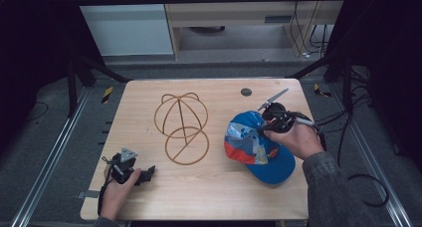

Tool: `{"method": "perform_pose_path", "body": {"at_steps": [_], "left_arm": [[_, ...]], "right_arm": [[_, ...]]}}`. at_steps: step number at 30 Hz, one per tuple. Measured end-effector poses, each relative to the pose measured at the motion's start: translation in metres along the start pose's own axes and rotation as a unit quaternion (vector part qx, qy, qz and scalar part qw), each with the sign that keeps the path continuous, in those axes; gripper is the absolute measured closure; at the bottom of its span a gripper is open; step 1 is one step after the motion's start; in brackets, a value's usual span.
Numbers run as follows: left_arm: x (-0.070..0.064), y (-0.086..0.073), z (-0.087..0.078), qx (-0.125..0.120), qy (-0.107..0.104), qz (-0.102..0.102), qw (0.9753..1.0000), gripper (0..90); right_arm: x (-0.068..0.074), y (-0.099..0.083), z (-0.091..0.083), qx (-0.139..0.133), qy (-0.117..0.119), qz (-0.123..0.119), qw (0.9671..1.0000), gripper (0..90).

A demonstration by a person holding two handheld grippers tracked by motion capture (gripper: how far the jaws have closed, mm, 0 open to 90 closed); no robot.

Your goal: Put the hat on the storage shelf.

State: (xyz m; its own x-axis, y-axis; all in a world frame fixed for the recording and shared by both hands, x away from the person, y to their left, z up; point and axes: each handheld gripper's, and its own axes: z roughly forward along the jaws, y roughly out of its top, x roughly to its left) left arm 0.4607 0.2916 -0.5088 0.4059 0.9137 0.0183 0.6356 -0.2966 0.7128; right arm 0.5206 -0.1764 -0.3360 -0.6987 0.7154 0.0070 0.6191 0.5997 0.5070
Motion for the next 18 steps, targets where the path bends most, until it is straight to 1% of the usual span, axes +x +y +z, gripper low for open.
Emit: {"method": "perform_pose_path", "body": {"at_steps": [1,2,3,4,5,7,8,9,11,12,13,14,15,17,18], "left_arm": [[0.0,0.0,0.0,0.0,0.0,0.001,1.0,0.0],[0.0,0.0,0.0,0.0,0.0,0.001,1.0,0.0],[0.0,0.0,0.0,0.0,0.0,0.001,1.0,0.0],[0.0,0.0,0.0,0.0,0.0,0.001,1.0,0.0],[0.0,0.0,0.0,0.001,-0.001,0.002,1.0,0.0],[0.0,0.0,0.0,0.001,-0.001,0.002,1.0,0.0],[0.0,0.0,0.0,0.001,-0.001,0.002,1.0,0.0],[0.0,0.001,0.0,0.001,-0.002,0.002,1.0,0.0],[0.0,0.001,0.0,0.002,-0.002,0.002,1.0,0.0],[0.0,0.001,0.0,0.002,-0.002,0.002,1.0,0.0],[0.0,0.001,0.0,0.002,-0.002,0.002,1.0,0.0],[0.0,0.001,0.0,0.002,-0.002,0.002,1.0,0.0],[0.0,0.001,0.0,0.002,-0.002,0.002,1.0,0.0],[0.0,0.001,0.0,0.002,-0.002,0.003,1.0,0.0],[0.0,0.001,0.0,0.002,-0.002,0.002,1.0,0.0]], "right_arm": [[0.0,0.005,-0.008,-0.01,-0.001,0.0,0.9999,89.4],[0.0,0.005,-0.008,-0.01,-0.001,0.0,0.9999,89.4],[0.0,0.011,-0.017,-0.02,-0.001,-0.002,0.9998,89.4],[0.0,0.011,-0.017,-0.02,-0.001,-0.002,0.9998,89.4],[0.001,0.016,-0.026,-0.029,-0.001,-0.005,0.9996,89.4],[0.001,0.022,-0.035,-0.035,-0.003,-0.008,0.9994,89.4],[0.001,0.022,-0.035,-0.035,-0.003,-0.008,0.9994,89.4],[0.001,0.027,-0.043,-0.043,-0.003,-0.009,0.999,89.5],[0.001,0.032,-0.051,-0.047,-0.005,-0.016,0.9988,89.4],[0.001,0.032,-0.051,-0.047,-0.005,-0.016,0.9988,89.4],[0.002,0.036,-0.058,-0.052,-0.008,-0.018,0.9984,89.4],[0.002,0.036,-0.058,-0.052,-0.008,-0.018,0.9984,89.4],[0.003,0.041,-0.065,-0.058,-0.008,-0.019,0.9981,89.4],[0.004,0.045,-0.071,-0.065,-0.008,-0.022,0.9976,89.4],[0.004,0.045,-0.071,-0.065,-0.008,-0.022,0.9976,89.4]]}}
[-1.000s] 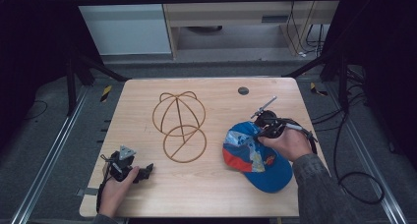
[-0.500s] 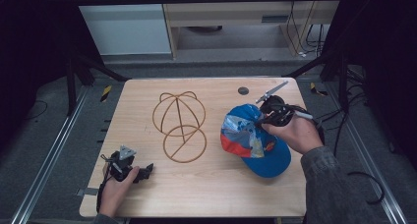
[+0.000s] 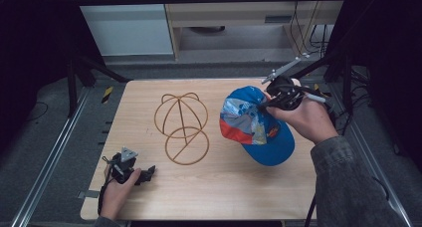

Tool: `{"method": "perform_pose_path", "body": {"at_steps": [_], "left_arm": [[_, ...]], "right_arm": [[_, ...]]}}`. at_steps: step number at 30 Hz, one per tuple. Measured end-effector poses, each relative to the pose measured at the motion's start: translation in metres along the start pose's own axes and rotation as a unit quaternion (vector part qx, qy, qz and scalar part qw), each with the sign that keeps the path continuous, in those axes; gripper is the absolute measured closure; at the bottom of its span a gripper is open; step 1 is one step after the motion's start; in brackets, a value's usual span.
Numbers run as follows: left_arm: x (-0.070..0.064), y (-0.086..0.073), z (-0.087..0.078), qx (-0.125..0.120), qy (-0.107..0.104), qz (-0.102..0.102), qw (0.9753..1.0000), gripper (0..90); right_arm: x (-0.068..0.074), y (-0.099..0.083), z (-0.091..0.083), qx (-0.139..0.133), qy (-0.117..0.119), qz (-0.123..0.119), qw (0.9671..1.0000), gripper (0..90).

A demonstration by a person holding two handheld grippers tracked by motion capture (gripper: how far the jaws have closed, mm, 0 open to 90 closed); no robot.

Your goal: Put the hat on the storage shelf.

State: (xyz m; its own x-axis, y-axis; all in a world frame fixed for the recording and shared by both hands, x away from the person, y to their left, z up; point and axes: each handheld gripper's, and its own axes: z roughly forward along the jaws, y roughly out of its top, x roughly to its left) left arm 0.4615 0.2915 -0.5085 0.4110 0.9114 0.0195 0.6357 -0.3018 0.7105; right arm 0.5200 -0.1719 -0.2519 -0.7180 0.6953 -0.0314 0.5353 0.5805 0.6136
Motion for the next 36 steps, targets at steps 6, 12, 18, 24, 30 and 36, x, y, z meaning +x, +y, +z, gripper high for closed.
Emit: {"method": "perform_pose_path", "body": {"at_steps": [6,12,18,24,30,36], "left_arm": [[0.0,0.0,0.0,0.0,0.0,0.0,1.0,0.0],[0.0,0.0,0.0,0.0,-0.001,0.001,1.0,0.0],[0.0,0.0,0.0,0.0,-0.001,0.001,1.0,0.0],[0.0,0.0,0.0,0.0,-0.001,0.002,1.0,0.0],[0.0,0.0,0.0,0.0,-0.001,0.002,1.0,0.0],[0.0,0.0,0.001,-0.001,-0.001,0.0,1.0,0.0]], "right_arm": [[0.005,0.018,-0.017,-0.017,-0.001,-0.011,0.9998,89.5],[0.015,0.039,-0.03,-0.038,0.002,-0.023,0.999,89.5],[0.023,0.055,-0.034,-0.05,0.006,-0.033,0.9982,89.5],[0.031,0.065,-0.037,-0.058,0.008,-0.041,0.9974,89.5],[0.039,0.072,-0.037,-0.074,0.01,-0.044,0.9962,89.5],[0.052,0.084,-0.036,-0.099,0.012,-0.053,0.9936,89.5]]}}
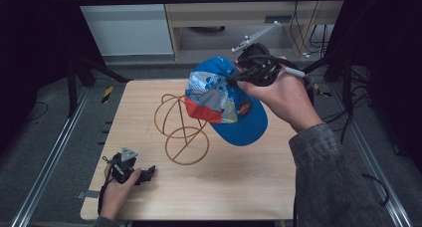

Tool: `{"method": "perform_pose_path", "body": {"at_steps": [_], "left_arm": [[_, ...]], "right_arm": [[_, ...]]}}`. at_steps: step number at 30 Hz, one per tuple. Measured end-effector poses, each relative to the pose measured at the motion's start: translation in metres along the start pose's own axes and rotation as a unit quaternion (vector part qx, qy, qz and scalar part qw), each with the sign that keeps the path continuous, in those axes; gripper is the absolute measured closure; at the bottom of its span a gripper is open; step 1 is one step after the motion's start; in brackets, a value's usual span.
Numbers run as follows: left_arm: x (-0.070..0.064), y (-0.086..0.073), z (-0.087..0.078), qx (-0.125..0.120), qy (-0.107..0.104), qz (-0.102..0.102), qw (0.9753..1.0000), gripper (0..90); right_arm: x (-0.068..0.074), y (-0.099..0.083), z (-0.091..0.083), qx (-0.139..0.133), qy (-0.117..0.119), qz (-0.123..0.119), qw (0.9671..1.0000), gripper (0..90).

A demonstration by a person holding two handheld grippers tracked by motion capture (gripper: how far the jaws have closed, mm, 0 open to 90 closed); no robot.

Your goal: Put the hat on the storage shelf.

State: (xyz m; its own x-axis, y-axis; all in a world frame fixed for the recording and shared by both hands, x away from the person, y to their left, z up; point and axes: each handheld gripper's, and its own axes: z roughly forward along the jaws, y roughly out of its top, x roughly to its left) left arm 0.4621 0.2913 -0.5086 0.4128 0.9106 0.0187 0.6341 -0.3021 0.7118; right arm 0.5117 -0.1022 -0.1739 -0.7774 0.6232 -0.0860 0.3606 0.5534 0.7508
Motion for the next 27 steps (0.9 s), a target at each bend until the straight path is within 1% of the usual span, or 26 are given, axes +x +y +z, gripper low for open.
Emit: {"method": "perform_pose_path", "body": {"at_steps": [5,11,15,17,20,21,23,27], "left_arm": [[0.0,0.0,0.0,0.0,0.0,0.001,1.0,0.0],[0.0,0.0,0.0,0.0,0.0,0.001,1.0,0.0],[0.0,0.0,0.0,0.0,0.0,0.001,1.0,0.0],[0.0,0.0,0.0,0.0,0.0,0.002,1.0,0.0],[0.0,0.0,0.0,0.0,0.0,0.002,1.0,0.0],[0.0,0.0,0.0,0.0,0.0,0.001,1.0,0.0],[0.0,0.0,0.0,0.0,0.0,0.001,1.0,0.0],[0.0,0.0,0.0,0.0,0.0,0.002,1.0,0.0]], "right_arm": [[0.004,0.009,0.004,-0.017,0.003,-0.002,0.9999,89.6],[0.01,0.018,0.01,-0.026,0.009,-0.004,0.9996,89.5],[0.012,0.024,0.013,-0.027,0.01,-0.005,0.9996,89.6],[0.014,0.029,0.017,-0.029,0.014,-0.008,0.9995,89.5],[0.016,0.033,0.02,-0.029,0.016,-0.008,0.9994,89.6],[0.018,0.037,0.024,-0.027,0.02,-0.008,0.9994,89.6],[0.019,0.039,0.025,-0.027,0.02,-0.009,0.9994,89.6],[0.025,0.048,0.035,-0.02,0.025,-0.016,0.9993,89.5]]}}
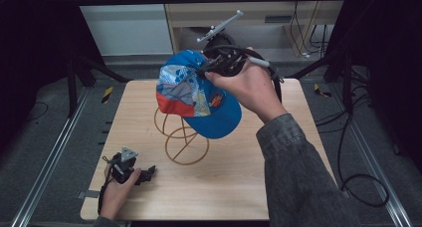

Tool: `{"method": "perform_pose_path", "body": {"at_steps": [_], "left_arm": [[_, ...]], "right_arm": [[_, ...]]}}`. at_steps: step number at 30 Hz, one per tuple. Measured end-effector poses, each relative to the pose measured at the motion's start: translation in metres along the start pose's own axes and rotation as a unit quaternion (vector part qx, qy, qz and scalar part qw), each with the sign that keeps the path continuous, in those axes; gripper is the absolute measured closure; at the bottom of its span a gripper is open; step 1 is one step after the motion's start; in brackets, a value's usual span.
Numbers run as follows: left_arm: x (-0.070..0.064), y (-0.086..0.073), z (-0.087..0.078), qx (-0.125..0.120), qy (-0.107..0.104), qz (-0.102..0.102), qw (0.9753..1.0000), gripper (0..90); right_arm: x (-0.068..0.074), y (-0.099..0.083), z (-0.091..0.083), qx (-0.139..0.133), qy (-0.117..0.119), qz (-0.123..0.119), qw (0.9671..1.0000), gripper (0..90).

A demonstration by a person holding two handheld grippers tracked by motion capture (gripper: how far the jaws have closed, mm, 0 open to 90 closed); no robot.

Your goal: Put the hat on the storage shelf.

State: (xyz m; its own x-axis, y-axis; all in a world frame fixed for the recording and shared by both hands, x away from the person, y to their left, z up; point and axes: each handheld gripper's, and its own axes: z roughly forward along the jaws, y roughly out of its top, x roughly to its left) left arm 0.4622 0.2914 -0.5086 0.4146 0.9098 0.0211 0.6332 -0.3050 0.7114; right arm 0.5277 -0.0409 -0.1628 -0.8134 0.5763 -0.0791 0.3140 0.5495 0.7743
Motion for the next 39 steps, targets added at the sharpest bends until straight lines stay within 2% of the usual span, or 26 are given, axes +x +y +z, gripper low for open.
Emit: {"method": "perform_pose_path", "body": {"at_steps": [10,21,39], "left_arm": [[0.0,0.0,0.0,0.002,-0.001,0.003,1.0,0.0],[0.0,0.0,0.0,0.002,-0.001,0.003,1.0,0.0],[0.0,0.0,0.0,0.002,-0.002,0.004,1.0,0.0]], "right_arm": [[0.004,0.012,0.014,0.006,0.005,-0.004,1.0,89.5],[0.007,0.013,0.028,0.015,0.01,-0.005,0.9998,89.5],[0.012,0.012,0.063,0.04,0.016,-0.006,0.9991,89.4]]}}
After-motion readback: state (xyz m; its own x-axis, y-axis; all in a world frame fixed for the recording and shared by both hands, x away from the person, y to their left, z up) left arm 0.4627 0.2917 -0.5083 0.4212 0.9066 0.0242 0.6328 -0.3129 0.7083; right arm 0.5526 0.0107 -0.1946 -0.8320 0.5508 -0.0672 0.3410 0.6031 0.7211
